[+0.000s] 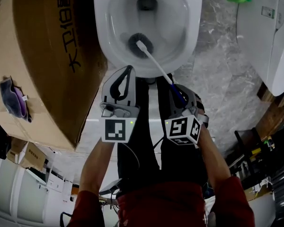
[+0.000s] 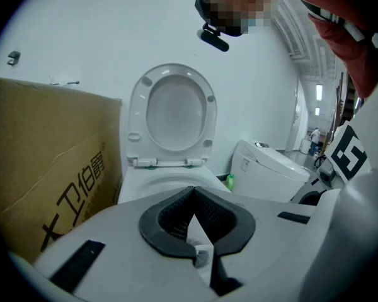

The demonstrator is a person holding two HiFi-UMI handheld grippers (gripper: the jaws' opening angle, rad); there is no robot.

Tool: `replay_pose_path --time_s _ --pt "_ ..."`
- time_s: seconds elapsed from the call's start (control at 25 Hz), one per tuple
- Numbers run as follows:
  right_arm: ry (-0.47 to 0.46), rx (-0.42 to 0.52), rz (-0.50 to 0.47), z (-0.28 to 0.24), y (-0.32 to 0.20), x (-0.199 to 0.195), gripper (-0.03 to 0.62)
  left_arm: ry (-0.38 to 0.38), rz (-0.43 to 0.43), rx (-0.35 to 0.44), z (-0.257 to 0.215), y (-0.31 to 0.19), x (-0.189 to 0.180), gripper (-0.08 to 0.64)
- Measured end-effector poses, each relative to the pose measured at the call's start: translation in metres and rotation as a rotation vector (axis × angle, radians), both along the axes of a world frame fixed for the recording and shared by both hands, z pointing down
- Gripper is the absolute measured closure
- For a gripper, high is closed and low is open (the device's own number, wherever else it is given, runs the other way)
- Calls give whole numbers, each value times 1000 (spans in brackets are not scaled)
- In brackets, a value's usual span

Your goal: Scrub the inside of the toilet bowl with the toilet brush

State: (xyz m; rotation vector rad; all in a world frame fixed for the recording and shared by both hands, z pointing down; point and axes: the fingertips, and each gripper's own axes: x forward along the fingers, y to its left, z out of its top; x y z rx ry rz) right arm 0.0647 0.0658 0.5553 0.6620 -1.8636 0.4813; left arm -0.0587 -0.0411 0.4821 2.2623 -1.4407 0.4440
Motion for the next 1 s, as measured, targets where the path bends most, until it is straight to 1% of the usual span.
replay_pose_path --time_s 0.12,0.2,0.4,0.68,1.0 --pt "48 4 12 1 -3 22 532 1 5 0 -1 1 3 548" --pt "72 15 42 1 -9 35 532 1 6 -6 -1 3 3 548" --pt "94 49 125 -1 -28 56 532 5 -1 1 -1 5 3 548" --pt "115 108 194 3 -61 64 532 14 -15 6 -4 6 3 548" --pt "140 170 203 13 -100 63 532 20 -37 17 -7 7 -3 548"
